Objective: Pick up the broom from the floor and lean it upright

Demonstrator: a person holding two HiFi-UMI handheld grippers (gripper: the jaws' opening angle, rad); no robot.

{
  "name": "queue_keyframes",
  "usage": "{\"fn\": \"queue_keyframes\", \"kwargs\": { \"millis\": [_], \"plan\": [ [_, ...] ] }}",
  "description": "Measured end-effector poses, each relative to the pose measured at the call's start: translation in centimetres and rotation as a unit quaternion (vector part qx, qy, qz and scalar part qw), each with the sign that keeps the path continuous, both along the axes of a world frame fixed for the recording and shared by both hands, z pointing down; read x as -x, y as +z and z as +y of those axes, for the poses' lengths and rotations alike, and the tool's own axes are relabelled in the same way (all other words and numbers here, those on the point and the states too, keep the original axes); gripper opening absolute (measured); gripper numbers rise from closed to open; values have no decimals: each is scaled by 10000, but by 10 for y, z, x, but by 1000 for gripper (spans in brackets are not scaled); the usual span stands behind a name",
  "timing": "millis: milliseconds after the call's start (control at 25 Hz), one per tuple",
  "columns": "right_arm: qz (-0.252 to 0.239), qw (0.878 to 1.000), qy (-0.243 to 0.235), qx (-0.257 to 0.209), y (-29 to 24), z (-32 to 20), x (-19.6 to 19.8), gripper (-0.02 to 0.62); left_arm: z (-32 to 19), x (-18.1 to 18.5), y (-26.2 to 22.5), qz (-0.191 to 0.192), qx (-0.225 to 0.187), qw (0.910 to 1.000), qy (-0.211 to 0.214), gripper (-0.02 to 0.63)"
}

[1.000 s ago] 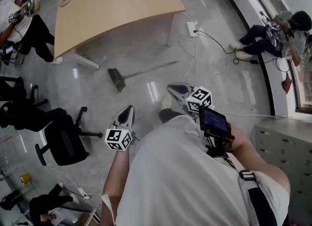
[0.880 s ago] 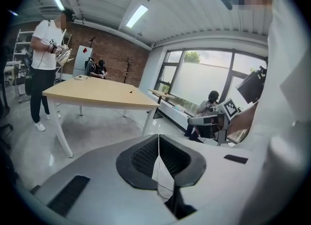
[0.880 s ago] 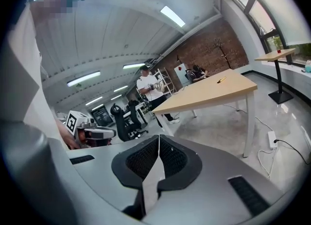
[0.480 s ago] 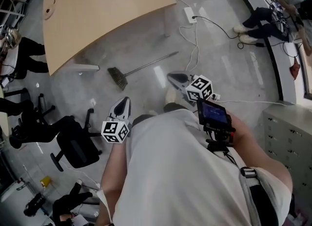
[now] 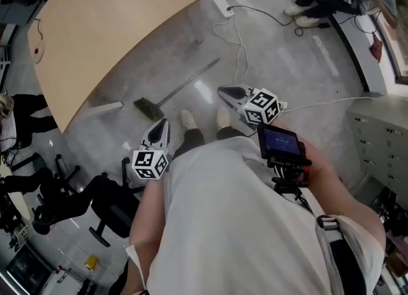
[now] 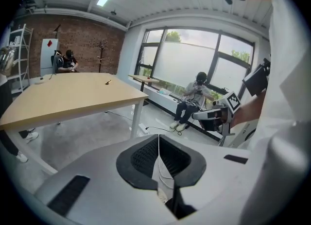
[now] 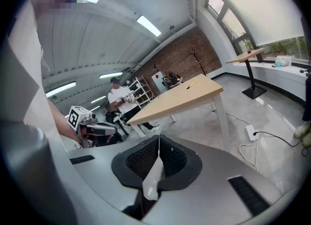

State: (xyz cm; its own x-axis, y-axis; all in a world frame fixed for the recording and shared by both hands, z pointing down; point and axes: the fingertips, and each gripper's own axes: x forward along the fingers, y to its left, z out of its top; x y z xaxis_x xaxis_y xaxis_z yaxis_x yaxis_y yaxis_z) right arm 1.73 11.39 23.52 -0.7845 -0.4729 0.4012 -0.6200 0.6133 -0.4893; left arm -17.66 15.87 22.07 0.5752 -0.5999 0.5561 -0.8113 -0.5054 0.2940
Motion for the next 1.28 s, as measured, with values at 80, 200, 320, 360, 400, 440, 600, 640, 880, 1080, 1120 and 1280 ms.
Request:
{"fn": "queue_keyframes", "kwargs": {
  "millis": [80,200,320,360,400,440,600,640,880,1080,1120,1280],
  "plan": [
    [67,9998,172,17,-1,-3,1,18,-7,5,7,5,78,9999,142,12],
    [203,9991,375,87,2,-6,2,18,-14,11,20,24,270,9990,354,11],
    [508,9976,443,146,18,0,4,18,-16,19,39,17,516,9968,613,11],
    [626,9969,455,166,26,4,10,18,-17,27,47,7,600,9957,700,11],
    [727,9960,475,191,35,7,18,18,-18,37,55,-6,677,9946,789,12],
    [803,9952,513,231,44,10,27,18,-20,47,62,-16,747,9933,887,11],
    [874,9913,849,508,71,26,30,18,-22,48,89,-107,976,9847,1439,11],
    [880,9903,916,557,76,28,25,18,-24,42,93,-156,1005,9822,1576,12],
    [949,9868,1063,771,100,35,0,18,-31,17,110,-293,1096,9706,2121,12],
    [983,9857,868,1055,155,40,-29,18,-35,-12,170,-380,1399,9646,2201,11],
    [972,9860,812,1085,159,42,-28,18,-36,-11,176,-396,1431,9651,2156,11],
    [964,9850,786,1192,160,51,-22,18,-34,0,186,-465,1482,9647,2125,11]
  ]
}}
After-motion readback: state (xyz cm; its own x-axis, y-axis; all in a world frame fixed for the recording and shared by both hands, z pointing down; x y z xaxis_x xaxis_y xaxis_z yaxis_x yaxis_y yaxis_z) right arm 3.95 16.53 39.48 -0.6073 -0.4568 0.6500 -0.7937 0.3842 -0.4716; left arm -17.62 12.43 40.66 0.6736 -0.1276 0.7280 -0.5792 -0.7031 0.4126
